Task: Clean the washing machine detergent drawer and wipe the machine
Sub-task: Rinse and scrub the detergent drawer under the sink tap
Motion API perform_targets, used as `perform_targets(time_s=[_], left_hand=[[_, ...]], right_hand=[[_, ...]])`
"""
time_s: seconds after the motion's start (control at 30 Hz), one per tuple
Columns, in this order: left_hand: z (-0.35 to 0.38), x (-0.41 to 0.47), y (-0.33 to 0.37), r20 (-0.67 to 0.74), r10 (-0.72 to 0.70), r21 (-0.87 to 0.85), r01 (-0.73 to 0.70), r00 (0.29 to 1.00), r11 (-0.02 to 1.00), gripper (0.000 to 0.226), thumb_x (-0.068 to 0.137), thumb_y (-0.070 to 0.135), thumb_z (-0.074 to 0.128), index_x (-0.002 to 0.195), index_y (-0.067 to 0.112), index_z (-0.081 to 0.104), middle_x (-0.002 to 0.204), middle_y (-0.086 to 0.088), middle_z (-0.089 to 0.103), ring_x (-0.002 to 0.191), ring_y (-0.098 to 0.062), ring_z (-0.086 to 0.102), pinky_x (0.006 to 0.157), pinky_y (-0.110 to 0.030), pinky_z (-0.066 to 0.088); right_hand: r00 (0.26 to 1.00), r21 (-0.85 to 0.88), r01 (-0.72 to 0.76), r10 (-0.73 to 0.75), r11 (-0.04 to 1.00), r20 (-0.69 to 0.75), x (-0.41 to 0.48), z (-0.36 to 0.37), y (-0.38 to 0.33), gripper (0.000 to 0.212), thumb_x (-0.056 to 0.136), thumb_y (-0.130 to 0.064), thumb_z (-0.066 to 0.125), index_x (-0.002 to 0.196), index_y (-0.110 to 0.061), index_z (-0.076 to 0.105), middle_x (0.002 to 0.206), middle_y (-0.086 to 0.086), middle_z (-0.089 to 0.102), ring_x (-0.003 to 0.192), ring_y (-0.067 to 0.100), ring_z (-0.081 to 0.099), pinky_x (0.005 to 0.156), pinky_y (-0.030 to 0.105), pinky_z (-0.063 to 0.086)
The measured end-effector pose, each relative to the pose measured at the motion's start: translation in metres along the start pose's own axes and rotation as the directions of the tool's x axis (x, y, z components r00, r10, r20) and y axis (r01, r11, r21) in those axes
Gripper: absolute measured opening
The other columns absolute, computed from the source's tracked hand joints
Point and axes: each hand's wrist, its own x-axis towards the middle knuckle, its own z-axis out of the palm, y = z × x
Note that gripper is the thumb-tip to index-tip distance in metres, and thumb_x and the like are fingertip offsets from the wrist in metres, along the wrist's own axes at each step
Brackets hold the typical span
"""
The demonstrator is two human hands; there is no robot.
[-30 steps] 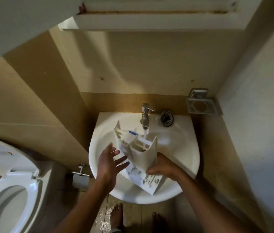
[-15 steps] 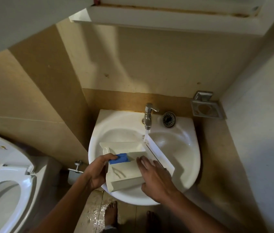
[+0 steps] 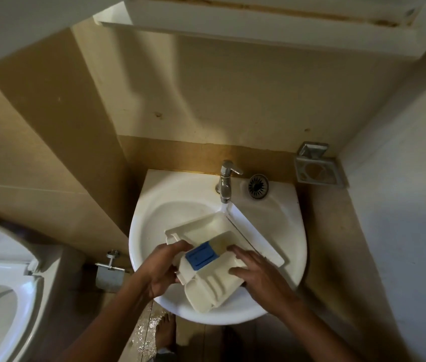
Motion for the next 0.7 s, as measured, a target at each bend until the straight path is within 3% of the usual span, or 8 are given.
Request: perform_targets(time_s=[0.1, 0.2, 0.27, 0.4, 0.53, 0.7], left_hand=[[0.022, -0.012, -0.008, -0.021, 0.016, -0.083, -0.018, 1.0, 0.996, 0.026, 0.088, 0.013, 0.066, 0.112, 0.005, 0.064, 0.083, -0.02, 0.069, 0.076, -0.033, 0.065, 0.07, -0.045, 0.054], [0.04, -0.024, -0.023, -0.038, 0.036, -0.205, -0.043, 0.999, 0.978, 0.017, 0.09, 0.012, 0.066, 0.106, 0.006, 0.066, 0.074, -0.016, 0.071, 0.075, -0.032, 0.066, 0.082, -0.052, 0.055], [0.05, -0.027, -0.03, -0.038, 0.04, -0.278, -0.049, 0.998, 0.959, 0.019, 0.093, 0.012, 0.065, 0.111, 0.007, 0.065, 0.081, -0.016, 0.076, 0.087, -0.036, 0.069, 0.094, -0.06, 0.054], [0.069, -0.024, -0.03, -0.078, 0.073, -0.277, -0.092, 0.994, 0.956, 0.024, 0.092, 0.011, 0.067, 0.116, 0.01, 0.064, 0.107, -0.023, 0.074, 0.107, -0.043, 0.067, 0.089, -0.061, 0.057], [0.079, -0.022, -0.032, -0.092, 0.11, -0.284, -0.132, 0.99, 0.95, 0.021, 0.092, 0.01, 0.068, 0.113, 0.011, 0.065, 0.112, -0.023, 0.072, 0.109, -0.043, 0.066, 0.088, -0.059, 0.058], [0.081, -0.018, -0.043, -0.076, 0.113, -0.337, -0.133, 0.991, 0.932, 0.029, 0.092, 0.006, 0.066, 0.121, 0.01, 0.062, 0.115, -0.023, 0.071, 0.11, -0.041, 0.066, 0.09, -0.06, 0.057]], right_hand=[[1.0, 0.062, -0.024, 0.024, 0.998, 0.013, 0.001, -0.009, 0.028, 0.042, 0.062, 0.002, 0.086, 0.096, -0.022, 0.078, 0.145, 0.002, 0.053, 0.126, 0.023, 0.055, 0.095, 0.04, 0.055], [0.993, 0.111, -0.101, 0.092, 0.989, 0.079, 0.014, -0.021, 0.05, 0.043, 0.07, 0.008, 0.075, 0.104, -0.018, 0.077, 0.14, 0.004, 0.057, 0.132, 0.022, 0.049, 0.102, 0.036, 0.048], [0.988, 0.134, -0.119, 0.105, 0.984, 0.111, 0.027, -0.023, 0.063, 0.045, 0.07, 0.012, 0.065, 0.105, -0.015, 0.074, 0.131, 0.004, 0.061, 0.127, 0.022, 0.052, 0.101, 0.035, 0.047], [0.975, 0.203, -0.222, 0.223, 0.954, 0.021, 0.044, -0.025, 0.083, 0.038, 0.079, 0.014, 0.056, 0.093, -0.015, 0.076, 0.116, 0.004, 0.067, 0.115, 0.023, 0.06, 0.092, 0.035, 0.05], [0.981, 0.113, -0.196, 0.194, 0.974, 0.027, 0.052, -0.038, 0.089, 0.035, 0.085, 0.01, 0.055, 0.093, -0.014, 0.079, 0.121, 0.001, 0.07, 0.116, 0.022, 0.06, 0.092, 0.034, 0.049], [0.975, 0.13, -0.22, 0.223, 0.967, -0.006, 0.05, -0.031, 0.092, 0.034, 0.087, 0.008, 0.055, 0.097, -0.014, 0.08, 0.126, 0.002, 0.068, 0.119, 0.021, 0.06, 0.097, 0.025, 0.042]])
